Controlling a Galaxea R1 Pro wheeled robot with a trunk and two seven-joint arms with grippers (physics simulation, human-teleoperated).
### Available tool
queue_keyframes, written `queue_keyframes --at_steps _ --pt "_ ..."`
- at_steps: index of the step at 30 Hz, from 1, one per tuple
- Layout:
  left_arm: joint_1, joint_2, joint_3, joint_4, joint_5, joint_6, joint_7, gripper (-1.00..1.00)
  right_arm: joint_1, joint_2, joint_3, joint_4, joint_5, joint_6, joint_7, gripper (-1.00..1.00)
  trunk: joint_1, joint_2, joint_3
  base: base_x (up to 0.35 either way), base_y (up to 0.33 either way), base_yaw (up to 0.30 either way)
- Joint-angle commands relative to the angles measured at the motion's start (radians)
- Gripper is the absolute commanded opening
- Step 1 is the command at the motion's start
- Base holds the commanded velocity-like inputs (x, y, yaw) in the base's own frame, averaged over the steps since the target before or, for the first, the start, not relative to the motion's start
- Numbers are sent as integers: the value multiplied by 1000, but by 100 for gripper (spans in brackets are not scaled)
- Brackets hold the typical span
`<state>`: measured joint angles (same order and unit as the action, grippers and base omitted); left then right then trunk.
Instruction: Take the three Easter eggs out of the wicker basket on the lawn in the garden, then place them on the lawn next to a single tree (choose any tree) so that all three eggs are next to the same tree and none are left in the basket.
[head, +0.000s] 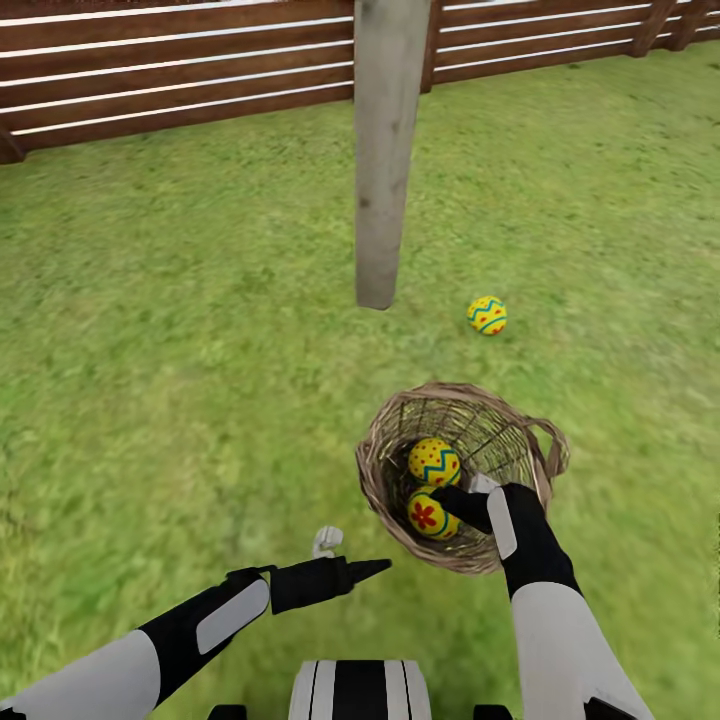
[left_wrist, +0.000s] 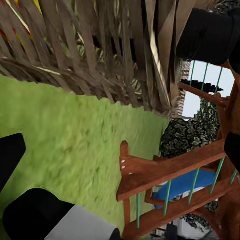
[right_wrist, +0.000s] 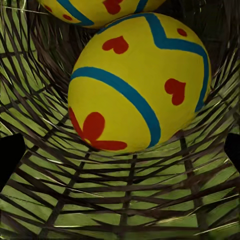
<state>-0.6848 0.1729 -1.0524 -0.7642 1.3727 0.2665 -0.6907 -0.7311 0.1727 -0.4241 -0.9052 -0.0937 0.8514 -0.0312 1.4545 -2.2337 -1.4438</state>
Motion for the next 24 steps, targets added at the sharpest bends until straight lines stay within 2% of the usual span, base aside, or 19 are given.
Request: queue_keyframes --at_steps 1,14,24 --pt "-1 1 -3 0 11 8 -1 100 -1 2 -3 -1 -7 4 -4 100 0 0 0 0 250 -226" --pt "-1 -1 -3 0 11 9 0 100 -1 2 -2 -3 -7 3 -4 100 0 0 10 51 284 -226" --pt "-1 -1 -4 0 10 10 0 100 -1 2 -2 -3 -7 3 -4 100 0 0 14 203 244 -227"
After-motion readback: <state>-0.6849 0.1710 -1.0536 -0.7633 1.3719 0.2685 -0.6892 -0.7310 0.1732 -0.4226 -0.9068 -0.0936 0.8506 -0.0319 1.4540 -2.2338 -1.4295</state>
